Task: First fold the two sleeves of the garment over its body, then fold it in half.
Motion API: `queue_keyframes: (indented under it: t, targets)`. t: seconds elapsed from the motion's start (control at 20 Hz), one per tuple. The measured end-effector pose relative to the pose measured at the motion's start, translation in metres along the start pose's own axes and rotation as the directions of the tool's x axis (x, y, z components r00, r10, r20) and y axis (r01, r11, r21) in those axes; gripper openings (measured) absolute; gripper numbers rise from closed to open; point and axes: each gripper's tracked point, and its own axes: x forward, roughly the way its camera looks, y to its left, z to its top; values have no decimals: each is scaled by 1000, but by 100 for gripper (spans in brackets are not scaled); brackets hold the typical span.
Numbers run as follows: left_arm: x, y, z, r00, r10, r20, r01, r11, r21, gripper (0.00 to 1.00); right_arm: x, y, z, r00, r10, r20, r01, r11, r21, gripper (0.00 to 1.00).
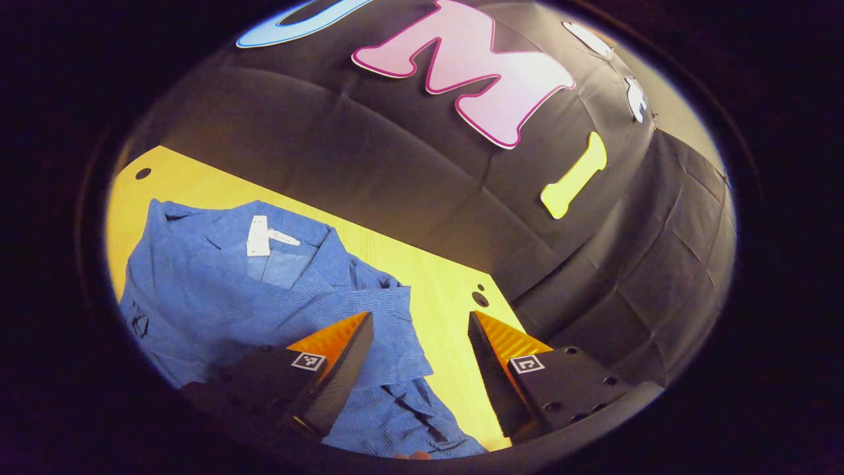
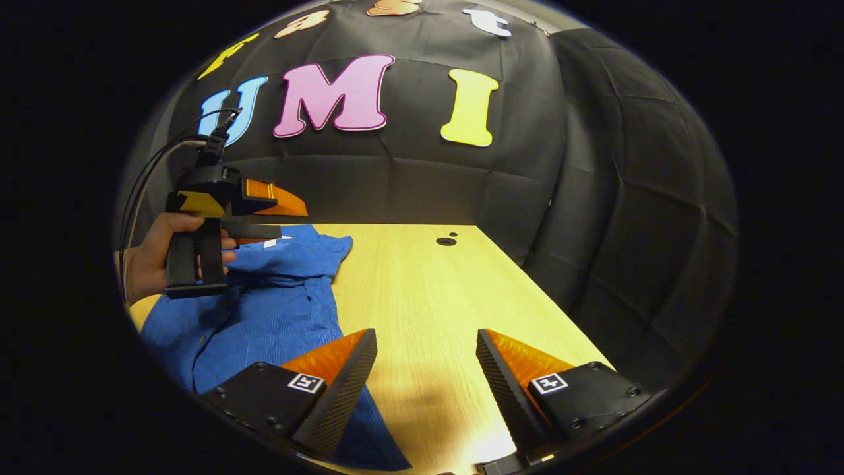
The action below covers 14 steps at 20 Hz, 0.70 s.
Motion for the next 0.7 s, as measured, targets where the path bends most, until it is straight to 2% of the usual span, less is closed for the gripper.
queue_keyframes:
  t: [0.15, 0.25, 0.35, 0.45, 0.55, 0.65, 0.7]
  targets:
    - [-32, 23, -2, 998, 50, 33, -51, 999, 18, 84, -6, 22, -19, 997, 50, -63, -50, 999, 7, 97]
    - [-70, 52, -6, 991, 125, 40, -128, 989, 77, 85, -11, 37, -34, 990, 88, -113, -86, 996, 21, 98]
    - [-118, 88, -14, 976, 216, 37, -219, 962, 161, 85, -15, 48, -50, 978, 112, -174, -111, 994, 14, 98]
    - [-177, 128, -31, 948, 320, -3, -310, 922, 232, 85, -19, 51, -64, 966, 119, -230, -116, 993, 27, 98]
    - [-235, 161, -50, 916, 401, -35, -377, 885, 272, 84, -24, 56, -72, 955, 130, -266, -111, 990, 85, 98]
    - [-291, 190, -71, 872, 483, -77, -441, 845, 303, 84, -34, 60, -85, 941, 131, -312, -88, 985, 148, 98]
    - [-317, 200, -85, 850, 517, -105, -465, 828, 312, 80, -39, 62, -94, 933, 129, -337, -77, 984, 164, 98]
